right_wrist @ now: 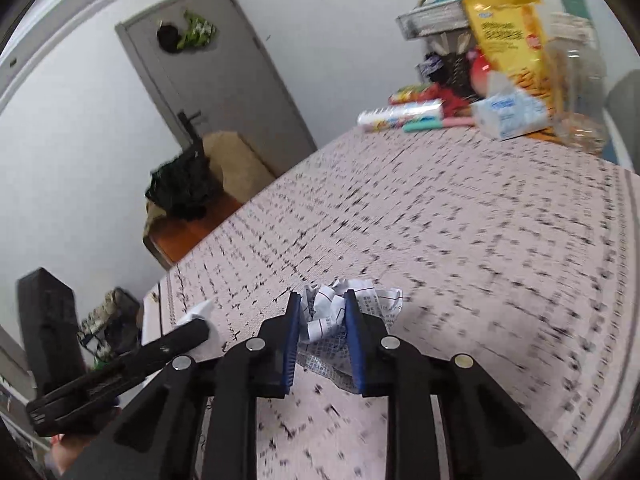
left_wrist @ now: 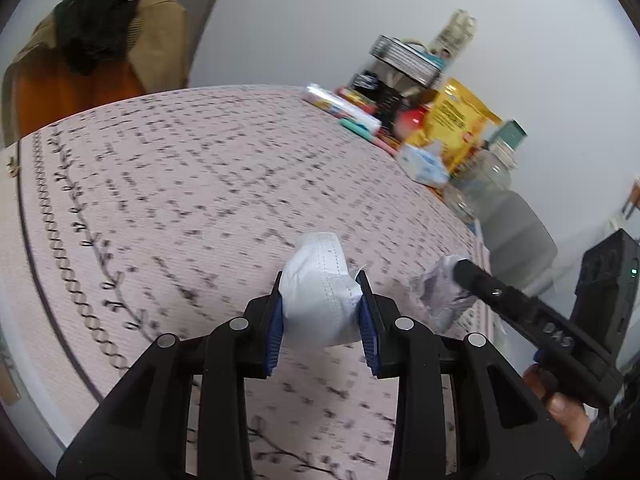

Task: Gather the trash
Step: 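Carry the tissue and crumpled paper with both tools to the bin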

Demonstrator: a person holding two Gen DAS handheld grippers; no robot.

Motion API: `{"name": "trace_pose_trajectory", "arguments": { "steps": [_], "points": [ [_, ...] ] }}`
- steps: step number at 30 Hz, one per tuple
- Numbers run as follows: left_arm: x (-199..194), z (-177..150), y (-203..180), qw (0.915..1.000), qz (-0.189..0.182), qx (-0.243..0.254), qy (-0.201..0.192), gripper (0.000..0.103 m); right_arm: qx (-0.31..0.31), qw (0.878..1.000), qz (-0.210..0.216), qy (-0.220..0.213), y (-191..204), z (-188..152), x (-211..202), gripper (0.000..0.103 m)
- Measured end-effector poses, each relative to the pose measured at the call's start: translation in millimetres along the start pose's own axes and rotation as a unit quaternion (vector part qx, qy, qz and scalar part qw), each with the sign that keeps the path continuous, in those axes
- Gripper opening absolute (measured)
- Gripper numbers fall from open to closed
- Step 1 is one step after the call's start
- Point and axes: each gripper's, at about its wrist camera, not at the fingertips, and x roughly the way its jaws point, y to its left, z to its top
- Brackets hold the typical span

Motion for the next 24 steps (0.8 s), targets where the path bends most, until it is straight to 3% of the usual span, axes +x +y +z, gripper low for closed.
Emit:
{"name": "trace_pose_trajectory", "arguments": {
  "steps": [10,15,24],
  "points": [
    [16,-21,-93,0.9953,-0.053,0.074,0.031,0.033,0.057,0.994,-0.033,-0.084,-59,-9,-110,0.022],
    [31,-44,-153,0.9867,-0.089,0.121,0.06,0.033,0.082,0.988,-0.075,-0.104,-95,-26,-155,0.022],
    [63,-82,-227,0.9714,-0.129,0.17,0.104,0.033,0.123,0.974,-0.149,-0.119,-162,-67,-216,0.022]
  ]
}}
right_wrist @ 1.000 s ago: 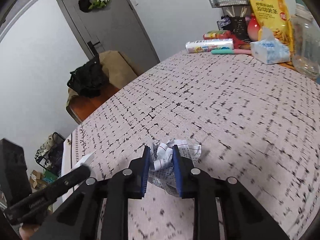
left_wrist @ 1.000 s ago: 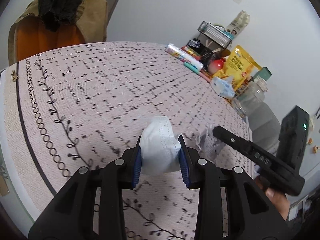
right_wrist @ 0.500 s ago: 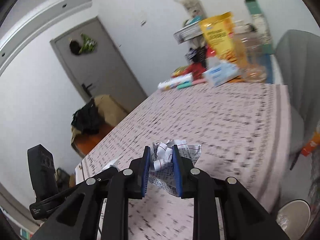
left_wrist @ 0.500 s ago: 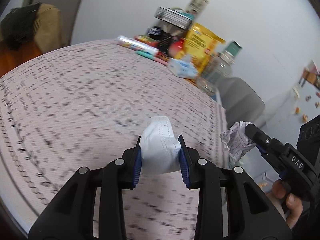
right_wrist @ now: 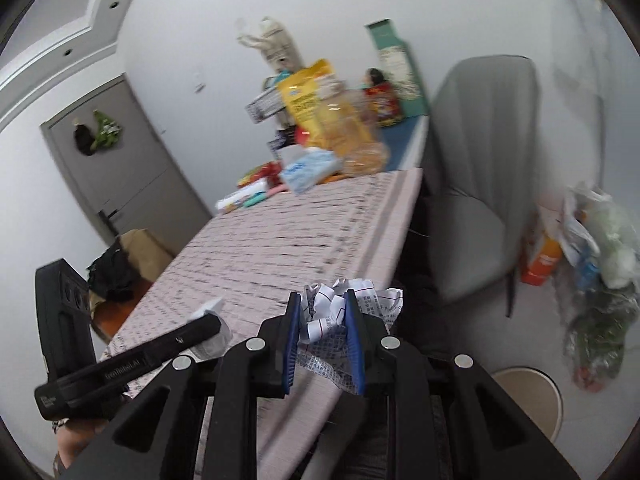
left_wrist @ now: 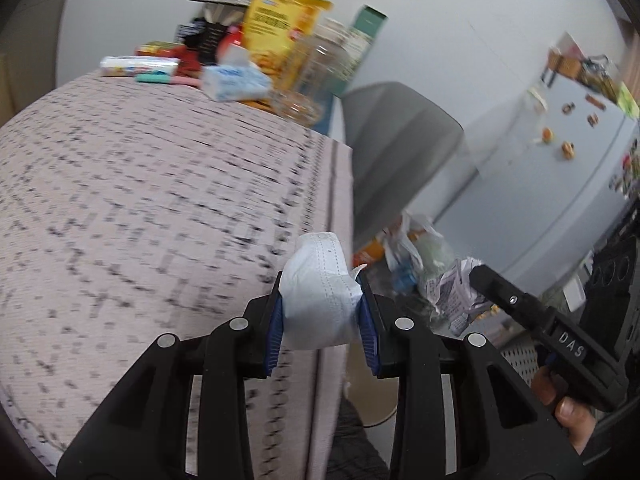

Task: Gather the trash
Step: 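Carry the tissue and crumpled paper with both tools to the bin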

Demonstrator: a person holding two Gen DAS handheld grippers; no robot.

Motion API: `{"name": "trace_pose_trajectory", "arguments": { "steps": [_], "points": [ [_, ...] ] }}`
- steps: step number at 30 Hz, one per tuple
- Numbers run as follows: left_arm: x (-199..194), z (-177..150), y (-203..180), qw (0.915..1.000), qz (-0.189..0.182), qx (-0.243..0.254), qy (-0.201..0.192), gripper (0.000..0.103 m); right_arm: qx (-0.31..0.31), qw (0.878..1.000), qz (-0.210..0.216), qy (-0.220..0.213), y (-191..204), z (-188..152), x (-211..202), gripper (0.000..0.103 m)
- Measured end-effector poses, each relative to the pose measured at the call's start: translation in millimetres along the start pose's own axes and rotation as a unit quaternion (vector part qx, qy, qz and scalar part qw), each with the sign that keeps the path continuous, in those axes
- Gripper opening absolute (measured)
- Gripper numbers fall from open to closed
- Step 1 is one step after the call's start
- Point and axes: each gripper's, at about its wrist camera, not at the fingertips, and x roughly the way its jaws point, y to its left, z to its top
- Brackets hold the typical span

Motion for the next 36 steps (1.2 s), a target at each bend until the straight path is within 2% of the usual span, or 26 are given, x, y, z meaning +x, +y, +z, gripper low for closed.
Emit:
{"name": "trace_pose_trajectory", "arguments": {
  "steps": [11,23,26,30,36],
  "points": [
    [68,-17,-56,0.9965,-0.019,0.041,0.07,0.033,0.073,0.995,-0.06,0.011,-98,-29,-7,0.022],
    [129,-39,-91,0.9886,-0.021,0.065,0.135,0.033,0.134,0.985,-0.099,0.033,-175,-64,5,0.024],
    [140,-44,-97,0.9865,-0.02,0.07,0.147,0.033,0.153,0.982,-0.105,0.039,-193,-71,11,0.031],
    [151,-50,-104,0.9838,-0.021,0.075,0.161,0.033,0.172,0.977,-0.119,0.035,-209,-78,13,0.05],
    [169,-62,-117,0.9777,-0.032,0.086,0.189,0.033,0.195,0.972,-0.13,0.012,-225,-82,-5,0.077]
  ]
}}
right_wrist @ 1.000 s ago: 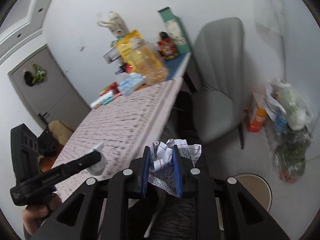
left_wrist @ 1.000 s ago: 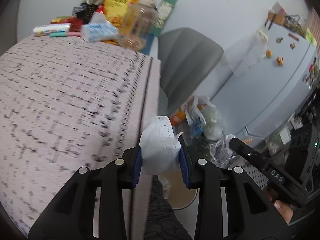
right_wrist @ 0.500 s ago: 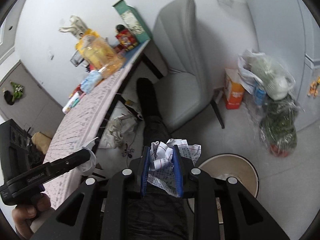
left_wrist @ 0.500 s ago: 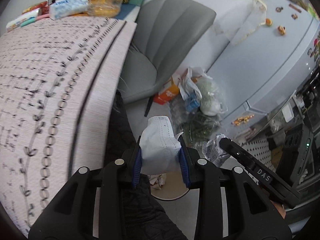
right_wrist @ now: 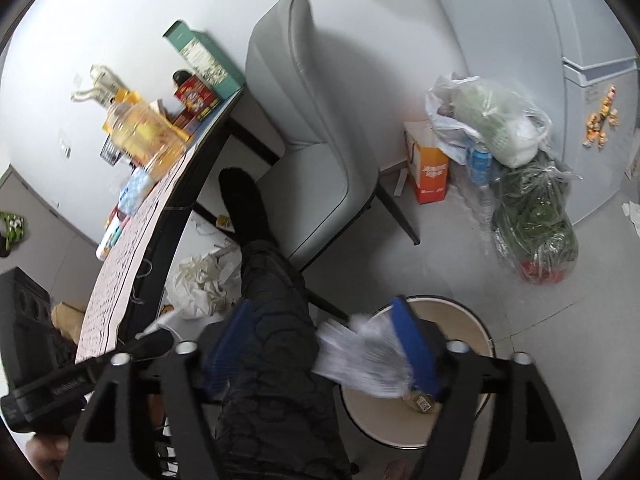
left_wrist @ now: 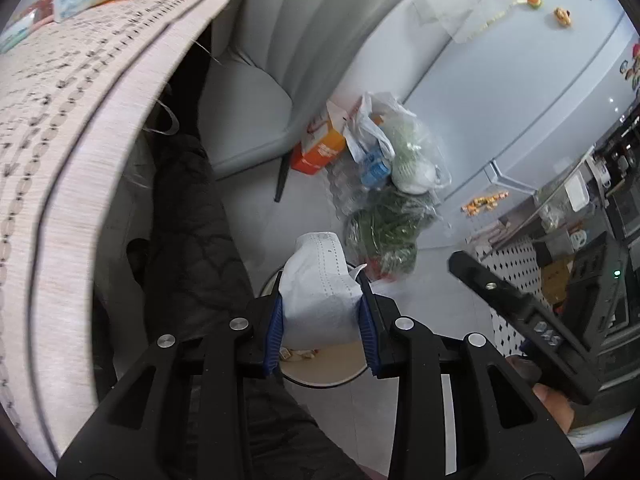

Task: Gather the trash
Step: 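Carry the tissue and crumpled paper with both tools to the bin, then open both tools above the bin to drop the tissue and paper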

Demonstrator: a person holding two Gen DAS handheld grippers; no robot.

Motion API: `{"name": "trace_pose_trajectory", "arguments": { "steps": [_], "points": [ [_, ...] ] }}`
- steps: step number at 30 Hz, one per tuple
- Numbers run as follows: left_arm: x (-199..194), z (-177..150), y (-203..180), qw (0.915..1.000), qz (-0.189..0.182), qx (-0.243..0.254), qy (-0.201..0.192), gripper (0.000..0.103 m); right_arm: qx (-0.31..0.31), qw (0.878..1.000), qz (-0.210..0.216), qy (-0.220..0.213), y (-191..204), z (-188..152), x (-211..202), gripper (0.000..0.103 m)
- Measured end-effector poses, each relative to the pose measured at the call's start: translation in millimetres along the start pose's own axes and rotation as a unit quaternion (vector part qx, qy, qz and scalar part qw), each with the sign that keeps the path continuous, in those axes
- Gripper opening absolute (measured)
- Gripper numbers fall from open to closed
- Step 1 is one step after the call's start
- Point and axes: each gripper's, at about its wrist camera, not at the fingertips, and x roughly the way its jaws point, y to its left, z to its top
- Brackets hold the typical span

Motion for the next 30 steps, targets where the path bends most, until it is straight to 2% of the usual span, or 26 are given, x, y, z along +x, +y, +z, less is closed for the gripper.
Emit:
{"name": "trace_pose_trajectory", "arguments": {
  "steps": [2,11,13,14,15,17,20,25,30],
  "points": [
    [9,-1,-4,0.9999,-0.005,0.0,0.011,0.033,0.005,1.0,0.002,-0.002,-6,1,-5,0.08],
    [60,-11,-37,0.9975,-0.024,0.029,0.06,0.035,0.026,0.999,-0.013,-0.017,-35,1,-32,0.08],
    [71,-13,-42,0.9969,-0.024,0.028,0.07,0.043,0.031,0.999,-0.018,-0.021,-40,2,-36,0.081],
    [75,-14,-45,0.9967,-0.024,0.028,0.072,0.058,0.034,0.999,-0.02,-0.021,-41,3,-37,0.082],
    [76,-14,-47,0.9966,-0.03,0.03,0.071,0.077,0.035,0.999,-0.022,-0.022,-43,3,-39,0.082],
    [74,-15,-52,0.9968,-0.037,0.034,0.062,0.089,0.032,0.999,-0.026,-0.023,-44,4,-42,0.082],
    [67,-14,-55,0.997,-0.042,0.041,0.051,0.096,0.025,0.999,-0.028,-0.029,-39,4,-48,0.082],
    [46,-10,-41,0.9983,-0.048,0.018,0.027,0.097,0.014,0.999,-0.025,-0.026,-25,3,-50,0.082],
    [7,-2,-23,0.9989,-0.044,0.001,-0.016,0.097,-0.008,0.999,-0.019,-0.027,2,2,-50,0.085]
  ]
}}
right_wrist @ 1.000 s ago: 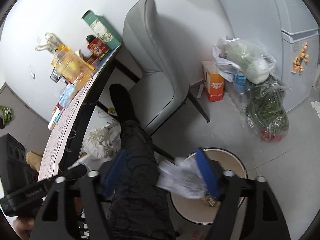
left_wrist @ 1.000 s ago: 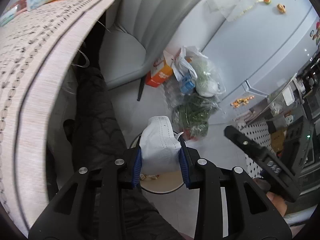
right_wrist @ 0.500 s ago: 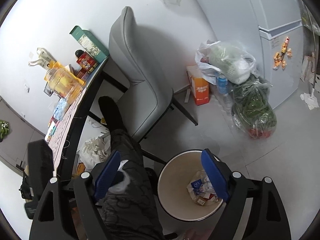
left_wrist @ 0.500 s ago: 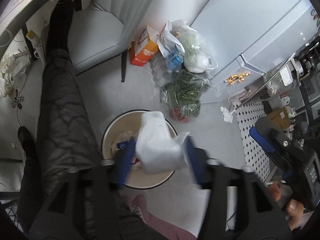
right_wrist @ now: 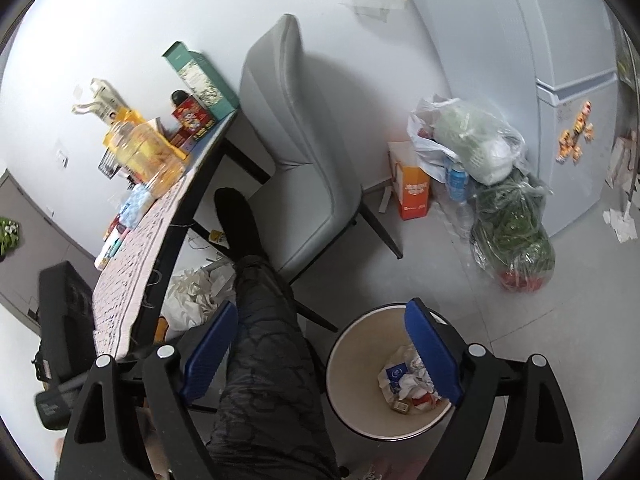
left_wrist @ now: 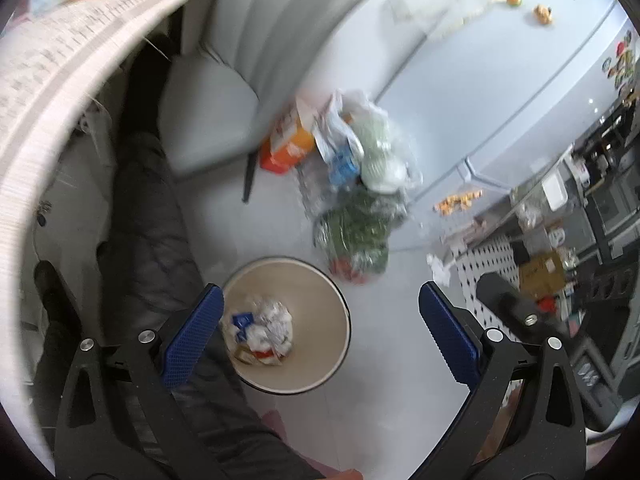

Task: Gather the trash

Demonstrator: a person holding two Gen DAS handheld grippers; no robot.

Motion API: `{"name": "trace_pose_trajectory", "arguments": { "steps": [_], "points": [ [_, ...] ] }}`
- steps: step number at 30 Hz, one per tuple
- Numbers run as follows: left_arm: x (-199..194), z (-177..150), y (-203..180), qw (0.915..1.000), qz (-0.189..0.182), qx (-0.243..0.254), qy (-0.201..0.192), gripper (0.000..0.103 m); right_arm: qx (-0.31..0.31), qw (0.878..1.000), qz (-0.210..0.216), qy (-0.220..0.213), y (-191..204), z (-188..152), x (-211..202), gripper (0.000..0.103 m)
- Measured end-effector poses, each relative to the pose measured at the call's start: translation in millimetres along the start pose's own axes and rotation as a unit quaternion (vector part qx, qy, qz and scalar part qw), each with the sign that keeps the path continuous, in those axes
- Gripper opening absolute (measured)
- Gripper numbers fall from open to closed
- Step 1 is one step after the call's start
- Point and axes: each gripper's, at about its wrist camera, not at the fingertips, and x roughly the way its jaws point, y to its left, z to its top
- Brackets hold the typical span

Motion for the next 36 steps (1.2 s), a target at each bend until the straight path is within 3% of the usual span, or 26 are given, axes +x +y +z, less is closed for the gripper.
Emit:
{"name": "trace_pose_trajectory", "arguments": {
  "steps": [7,17,27,36],
  "points": [
    [-66,7,28,0.9974,0.019,-0.026,-0.064,0.097,-0.037,0.999,0.016,-0.012,52,0,-9,0.095],
    [-152,5,49,0.9899,0.034,-0.03,-0.135,0.097,-0.082,0.996,0.029,-0.026,118,-1,-35,0.096],
    [-235,-29,55,0.9803,0.07,-0.016,-0.184,0.097,-0.155,0.987,0.044,-0.028,179,-23,-77,0.095],
    [-283,-60,64,0.975,0.085,-0.001,-0.205,0.097,-0.163,0.986,0.036,-0.03,191,-55,-100,0.095]
  ]
}}
